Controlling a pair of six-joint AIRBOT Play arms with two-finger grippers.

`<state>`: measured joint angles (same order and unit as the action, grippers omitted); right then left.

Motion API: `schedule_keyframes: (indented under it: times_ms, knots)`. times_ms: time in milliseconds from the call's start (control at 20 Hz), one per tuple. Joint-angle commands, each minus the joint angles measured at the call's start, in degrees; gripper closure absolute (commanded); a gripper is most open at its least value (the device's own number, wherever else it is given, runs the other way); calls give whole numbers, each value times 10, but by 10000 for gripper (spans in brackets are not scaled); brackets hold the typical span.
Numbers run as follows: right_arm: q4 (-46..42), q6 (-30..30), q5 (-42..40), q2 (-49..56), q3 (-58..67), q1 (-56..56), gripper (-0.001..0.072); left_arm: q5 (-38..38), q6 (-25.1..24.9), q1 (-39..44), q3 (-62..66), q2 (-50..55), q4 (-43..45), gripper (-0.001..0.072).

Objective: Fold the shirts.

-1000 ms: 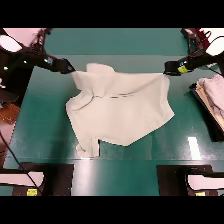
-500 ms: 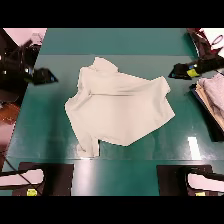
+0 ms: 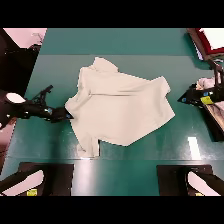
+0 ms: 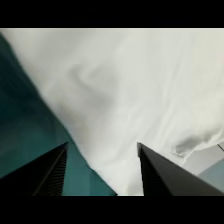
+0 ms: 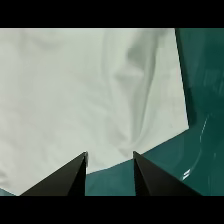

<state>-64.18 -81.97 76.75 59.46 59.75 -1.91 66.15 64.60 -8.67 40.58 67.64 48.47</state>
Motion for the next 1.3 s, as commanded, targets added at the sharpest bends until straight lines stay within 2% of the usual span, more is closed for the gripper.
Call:
schedule_keyframes:
  times_ms: [0, 300, 450, 700, 750, 800, 850, 950, 1000, 1050, 1150, 1250]
  knots:
    - [30, 3, 0, -52, -53, -38, 371, -25, 32, 59, -33, -7, 14, 205]
    - [30, 10, 29, -80, -63, -83, 372, -23, 60, 67, -33, -7, 43, 206]
    - [30, 15, 37, -80, -63, -88, 372, 11, 60, 67, -24, -8, 57, 205]
    - [30, 15, 37, -80, -63, -88, 372, -40, 59, 71, -46, -7, 27, 208]
    - [30, 15, 38, -79, -63, -88, 372, -53, 59, 71, -45, -7, 24, 366]
    - [28, 15, 44, -75, -64, -88, 372, -65, 56, 71, -43, -7, 22, 631]
    - [25, 15, 56, -66, -65, -88, 371, -72, 55, 71, -40, -7, 19, 676]
    - [27, 15, 58, -47, -94, -88, 362, -69, 55, 71, -21, -8, 18, 676]
    - [28, 15, 49, -33, -120, -88, 285, -61, 55, 71, -7, -8, 18, 676]
    - [33, 15, 30, -16, -150, -88, 171, -52, 54, 71, 6, -8, 17, 676]
    - [72, 16, -25, 24, -203, -88, 172, -42, 54, 71, 27, -8, 17, 676]
    - [130, 38, -86, 68, -236, -75, 206, -40, 54, 71, 38, -8, 17, 676]
